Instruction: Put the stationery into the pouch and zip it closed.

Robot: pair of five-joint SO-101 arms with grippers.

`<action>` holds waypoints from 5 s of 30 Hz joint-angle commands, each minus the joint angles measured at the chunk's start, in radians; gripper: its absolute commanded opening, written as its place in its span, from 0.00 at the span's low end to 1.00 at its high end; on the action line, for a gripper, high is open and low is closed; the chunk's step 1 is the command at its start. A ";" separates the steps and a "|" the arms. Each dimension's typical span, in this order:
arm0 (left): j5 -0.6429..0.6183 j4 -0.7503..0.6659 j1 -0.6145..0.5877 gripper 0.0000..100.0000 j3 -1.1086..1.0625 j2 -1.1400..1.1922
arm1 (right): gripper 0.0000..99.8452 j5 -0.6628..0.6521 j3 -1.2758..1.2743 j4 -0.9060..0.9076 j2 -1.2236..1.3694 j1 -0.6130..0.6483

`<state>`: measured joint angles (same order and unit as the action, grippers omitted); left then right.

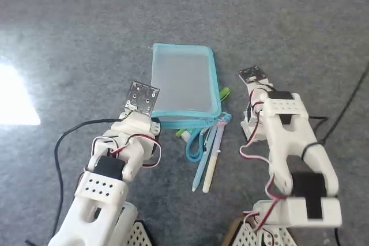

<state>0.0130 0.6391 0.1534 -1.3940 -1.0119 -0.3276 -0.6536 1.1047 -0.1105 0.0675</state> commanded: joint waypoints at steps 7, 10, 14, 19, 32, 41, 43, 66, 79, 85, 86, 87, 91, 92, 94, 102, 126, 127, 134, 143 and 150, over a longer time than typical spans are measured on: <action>-0.051 -0.101 0.003 0.01 0.015 -0.003 | 0.01 -0.032 0.026 0.418 -0.624 0.133; -0.052 -0.107 0.005 0.01 0.018 -0.003 | 0.01 -0.060 0.058 0.573 -0.745 0.315; -0.060 -0.107 0.037 0.01 0.027 -0.003 | 0.01 -0.025 0.132 0.630 -0.731 0.510; -0.080 -0.120 0.034 0.01 0.036 -0.003 | 0.01 -0.026 0.210 0.641 -0.533 0.605; -0.077 -0.117 0.035 0.01 0.035 -0.003 | 0.01 0.063 0.520 0.639 -0.111 0.641; -0.080 -0.117 0.032 0.01 0.035 -0.006 | 0.01 0.138 0.649 0.639 0.035 0.588; -0.080 -0.117 0.032 0.01 0.035 -0.006 | 0.01 0.141 0.649 0.634 0.067 0.587; -0.043 -0.092 0.097 0.01 0.028 -0.012 | 0.01 0.285 1.007 0.559 0.295 0.567; -0.063 -0.092 0.064 0.01 0.035 -0.012 | 0.37 0.278 1.125 0.601 0.285 0.547; -0.078 -0.092 0.029 0.01 0.038 -0.012 | 0.37 0.275 1.123 0.671 0.171 0.553; -0.080 -0.092 0.020 0.01 0.041 -0.012 | 0.37 0.256 1.120 0.685 0.148 0.542; -0.081 -0.092 0.012 0.01 0.045 -0.012 | 0.37 0.238 1.097 0.687 0.117 0.527; -0.083 -0.092 -0.011 0.01 0.050 -0.009 | 0.37 0.192 0.882 0.651 -0.039 0.487; -0.091 -0.092 -0.012 0.01 0.050 -0.009 | 0.37 0.186 0.792 0.624 -0.082 0.478; -0.112 -0.094 -0.017 0.01 0.053 -0.009 | 0.37 0.180 0.582 0.513 -0.166 0.452; -0.175 -0.087 -0.201 0.01 0.096 -0.005 | 0.37 0.203 -0.002 0.091 -0.275 0.360; -0.173 -0.092 -0.206 0.01 0.096 -0.005 | 0.22 0.482 -0.221 -0.035 -0.275 0.595; -0.173 -0.092 -0.206 0.01 0.096 -0.005 | 0.22 0.482 -0.242 -0.053 -0.275 0.613; -0.173 -0.092 -0.206 0.01 0.096 -0.005 | 0.22 0.480 -0.316 -0.104 -0.275 0.605; -0.173 -0.092 -0.206 0.01 0.096 -0.005 | 0.03 0.454 -0.344 -0.094 -0.275 0.624; -0.173 -0.092 -0.207 0.02 0.096 -0.005 | 0.01 0.069 -0.261 -0.010 -0.294 0.243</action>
<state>-0.1435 0.5501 -0.0445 -1.3571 -1.0104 -0.1128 -0.9989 1.0311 -0.3590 0.4971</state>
